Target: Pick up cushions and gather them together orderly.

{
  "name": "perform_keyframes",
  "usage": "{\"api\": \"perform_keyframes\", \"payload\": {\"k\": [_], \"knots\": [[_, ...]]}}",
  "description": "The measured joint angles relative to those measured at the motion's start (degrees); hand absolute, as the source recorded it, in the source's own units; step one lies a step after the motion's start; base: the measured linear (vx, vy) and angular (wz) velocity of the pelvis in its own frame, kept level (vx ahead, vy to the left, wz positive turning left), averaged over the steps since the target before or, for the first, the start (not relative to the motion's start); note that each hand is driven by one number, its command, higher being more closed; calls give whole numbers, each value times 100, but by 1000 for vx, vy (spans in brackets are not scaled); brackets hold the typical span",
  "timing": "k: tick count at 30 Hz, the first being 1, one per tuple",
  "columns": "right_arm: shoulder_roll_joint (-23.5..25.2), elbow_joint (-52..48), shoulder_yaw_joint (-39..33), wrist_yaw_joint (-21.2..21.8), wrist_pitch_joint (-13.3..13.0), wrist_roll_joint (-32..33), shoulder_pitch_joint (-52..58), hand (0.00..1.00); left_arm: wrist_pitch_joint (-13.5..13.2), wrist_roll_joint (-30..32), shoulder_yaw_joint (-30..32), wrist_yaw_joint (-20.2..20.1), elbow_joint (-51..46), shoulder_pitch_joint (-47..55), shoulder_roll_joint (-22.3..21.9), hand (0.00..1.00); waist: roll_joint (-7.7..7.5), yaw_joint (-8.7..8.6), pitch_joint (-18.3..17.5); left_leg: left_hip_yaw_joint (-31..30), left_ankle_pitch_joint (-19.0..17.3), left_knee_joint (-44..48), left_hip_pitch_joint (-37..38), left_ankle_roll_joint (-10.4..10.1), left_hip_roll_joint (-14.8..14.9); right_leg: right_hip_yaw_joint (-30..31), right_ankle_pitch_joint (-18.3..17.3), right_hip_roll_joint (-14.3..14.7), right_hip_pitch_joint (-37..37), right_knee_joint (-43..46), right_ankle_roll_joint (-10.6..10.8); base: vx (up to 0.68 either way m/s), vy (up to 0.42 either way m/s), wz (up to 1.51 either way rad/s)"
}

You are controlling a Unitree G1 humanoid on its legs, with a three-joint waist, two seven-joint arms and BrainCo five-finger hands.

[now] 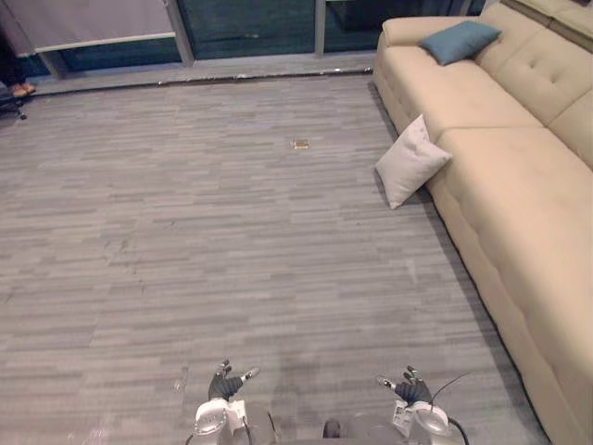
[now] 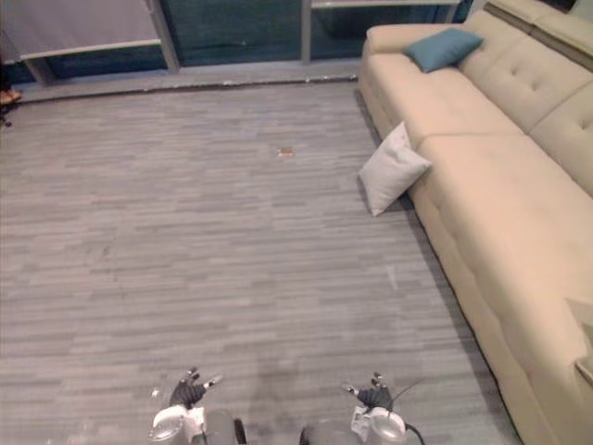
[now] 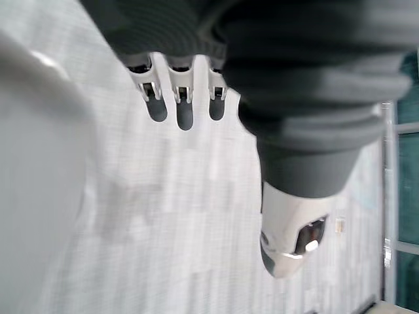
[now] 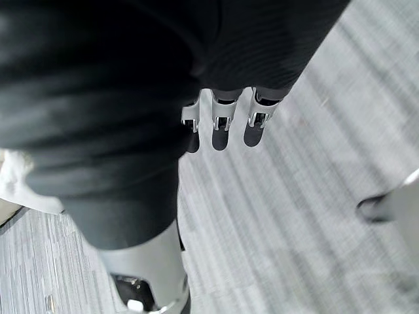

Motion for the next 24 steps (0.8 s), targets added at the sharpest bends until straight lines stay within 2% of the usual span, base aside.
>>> {"api": "perform_keyframes", "payload": {"k": [1, 2, 3, 4, 5, 6, 7, 8, 9, 10, 11, 12, 14, 16, 17, 19, 20, 21, 22, 23, 24], "knots": [[-20, 138, 5, -17, -4, -6, -3, 0, -8, 1, -80, 4, 17, 30, 18, 0, 20, 50, -14, -89, 448, -1909, -64, -75, -310, 193, -116, -150, 312, -269, 129, 578, 128, -68], [-25, 160, 16, -22, -4, -10, -2, 0, -8, 1, -99, 12, 19, 46, 22, 0, 39, 74, -18, -112, 564, -2231, -72, -101, -336, 257, -143, -162, 378, -316, 130, 565, 194, -79], [-74, 217, 36, -46, -5, -14, 9, 0, -13, -5, -191, 25, 24, 121, 39, 0, 135, 139, -36, -169, 805, -2925, -170, -178, -303, 435, -243, -141, 551, -479, 210, 625, 315, -77], [-136, 324, 90, -60, -5, -24, -3, 0, -70, -109, -213, 14, 23, 105, 64, 0, 151, 222, -37, -258, 1441, -2756, -283, 4, -318, 615, -409, -186, 733, -539, 307, 751, 379, -75], [-119, 408, 131, -70, 10, -41, -32, 0, -81, -97, -220, 16, 22, 90, 79, 0, 72, 243, -68, -229, 1682, -2670, -255, 136, -417, 685, -422, -293, 798, -493, 314, 640, 341, -43], [-55, 401, 164, -77, 3, -52, 36, 0, -79, -86, -227, 7, 23, 91, 179, 0, -117, 200, -129, -187, 1629, -2571, -254, 239, -544, 700, -419, -486, 650, -152, 311, 651, 318, -17], [-21, 369, 175, -81, -7, -53, 112, 0, -85, -91, -206, 5, 23, 93, 224, 0, -253, 202, -180, -89, 1396, -2404, -236, 494, -665, 771, -414, -645, 391, 548, 323, 659, 315, -5], [-1, 374, 171, -86, -12, -50, 172, 0, -85, -90, -219, 4, 42, 94, 269, 0, -341, 205, -223, -65, 1212, -2308, -192, 543, -777, 821, -385, -712, 162, 1138, 374, 787, 369, 5], [2, 391, 167, -86, -11, -53, 192, 0, -83, -89, -274, 6, 110, 70, 333, 0, -424, 177, -227, -62, 944, -2215, -29, 604, -922, 855, -155, -802, -246, 2220, 767, 518, 240, 17], [0, 406, 167, -85, -11, -62, 196, 0, -69, -87, -338, 15, 207, 9, 388, 0, -489, 130, -197, -67, 734, -2199, 192, 636, -1033, 909, 304, -871, -565, 3133, 1237, 610, 273, 24], [-3, 406, 169, -80, -17, -62, 199, 0, -47, -82, -400, 29, 348, -95, 455, 0, -540, 104, -151, -101, 486, -2203, 582, 580, -1150, 981, 708, -933, -1017, 4366, 1607, 575, 228, 15], [-18, 377, 187, -75, -34, -65, 211, 0, 27, -53, -459, 44, 444, -110, 484, 0, -545, 87, -147, -96, 285, -2248, 984, 579, -1209, 884, 622, -995, -1413, 5232, 1487, 554, 201, -1], [-58, 191, 184, -64, -75, -59, 309, 0, 60, 24, -506, 68, 468, -79, 448, 0, -444, 34, -146, -72, 7, -2575, 1748, 591, -1205, 476, 265, -1017, -2090, 5795, 1106, 570, 145, -19], [-48, 10, 183, -48, -162, -57, 289, 0, 58, 27, -625, 67, 563, -78, 457, 0, -404, -113, -116, -63, -82, -2996, 2416, 603, -1123, -105, -190, -929, -2813, 5393, 878, 579, 66, 1], [-52, -49, 173, -39, -173, -58, 256, 0, 69, 31, -675, 58, 661, -129, 453, 0, -379, -178, -104, -71, -137, -3165, 2700, 625, -1061, -415, -306, -831, -3132, 4712, 798, 561, -5, 21], [-44, -112, 143, -29, -184, -54, 240, 0, 84, 33, -717, 44, 688, -152, 389, 0, -375, -224, -108, -92, -148, -3454, 3128, 615, -1004, -811, -45, -690, -3385, 2892, 721, 740, -54, 35], [-46, -108, 112, -27, -170, -54, 219, 0, 82, 44, -724, 24, 678, -153, 330, 0, -373, -230, -108, -108, -204, -3594, 3343, 517, -998, -897, 349, -595, -3431, 1836, 624, 683, -88, 51], [-47, -82, 115, -26, -158, -60, 203, 0, 65, 65, -723, 9, 661, -143, 319, 0, -390, -232, -115, -135, -337, -3623, 3540, 292, -1012, -894, 772, -517, -3415, 1181, 511, 723, -125, 48], [-32, -69, 117, -26, -145, -56, 216, 0, 61, 85, -689, -3, 624, -96, 333, 0, -458, -229, -149, -185, -471, -3603, 3758, 88, -1057, -870, 1156, -468, -3392, 926, 232, 772, -151, 44], [-28, -88, 81, -14, -138, -48, 216, 0, 78, 98, -640, -1, 667, -68, 287, 0, -413, -272, -171, -296, -517, -3547, 4013, 22, -969, -749, 1640, -432, -3359, 1317, -136, 893, -197, 30], [-54, -124, 52, 1, -128, -70, 198, 0, 78, 147, -636, -10, 679, -24, 172, 0, -144, -281, -269, -350, -464, -3234, 3954, -62, -723, -892, 1249, -354, -3388, 1686, -177, 719, -188, 32]]}}
